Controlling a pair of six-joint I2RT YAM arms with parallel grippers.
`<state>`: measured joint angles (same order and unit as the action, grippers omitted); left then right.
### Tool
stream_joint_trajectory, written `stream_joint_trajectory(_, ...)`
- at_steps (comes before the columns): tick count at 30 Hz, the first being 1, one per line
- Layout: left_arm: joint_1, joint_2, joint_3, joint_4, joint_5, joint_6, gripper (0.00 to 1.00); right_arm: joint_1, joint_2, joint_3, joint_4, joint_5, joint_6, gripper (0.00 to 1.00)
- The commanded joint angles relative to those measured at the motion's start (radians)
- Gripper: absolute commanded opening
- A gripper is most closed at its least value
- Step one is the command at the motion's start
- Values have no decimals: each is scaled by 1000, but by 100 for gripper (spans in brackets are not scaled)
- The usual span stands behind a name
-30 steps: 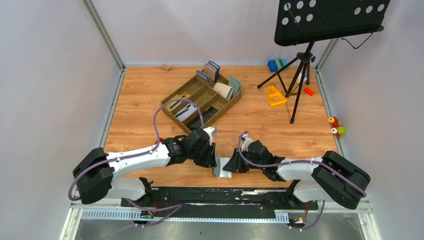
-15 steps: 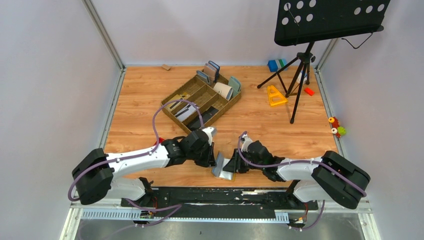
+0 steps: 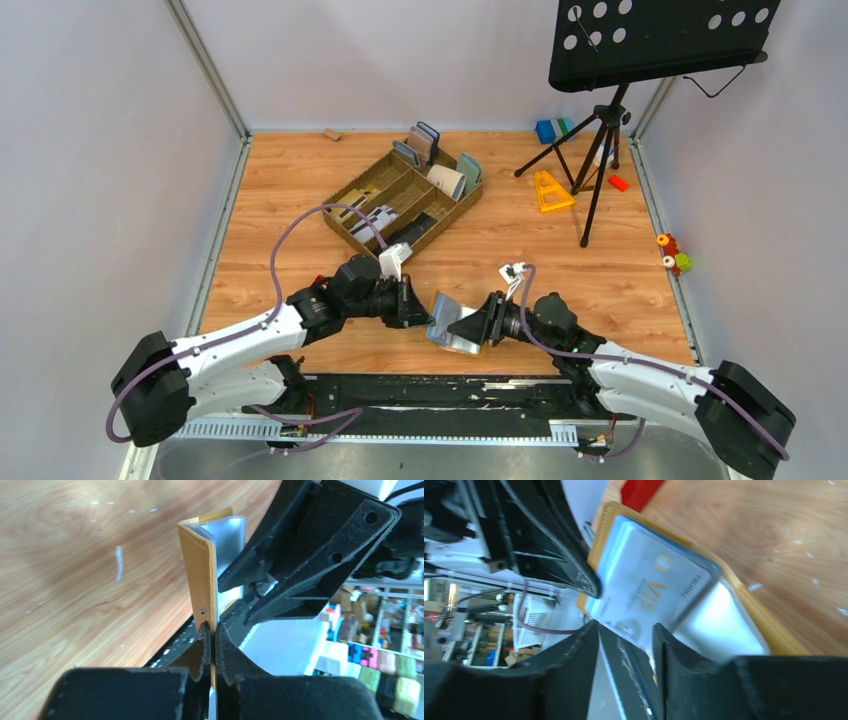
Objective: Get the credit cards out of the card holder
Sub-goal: Remove the credit card from the card holder.
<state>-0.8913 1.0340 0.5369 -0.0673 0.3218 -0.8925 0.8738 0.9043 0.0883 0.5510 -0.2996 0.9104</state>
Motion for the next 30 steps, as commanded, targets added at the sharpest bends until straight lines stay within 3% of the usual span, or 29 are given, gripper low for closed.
stream_joint_trajectory(1,2,-49,-10,180,105,-87,0,2,-98,23,41,-50,79,49)
stream_joint_trajectory(6,5,-109,-25,237,97,-123,0,1,-205,67,-184,1,135,57)
stream_joint_trajectory(10,5,-126,-38,265,88,-145,0,1,-311,50,-246,54,172,61)
stream_joint_trajectory(15,6,-108,-71,401,132,-207,0,2,-350,31,-209,40,206,59)
stream_joint_trajectory(18,6,-96,-78,448,152,-229,0,2,-345,21,-134,8,236,52)
stream_joint_trajectory(30,12,-124,-80,413,133,-215,0,2,-484,-25,28,3,295,38)
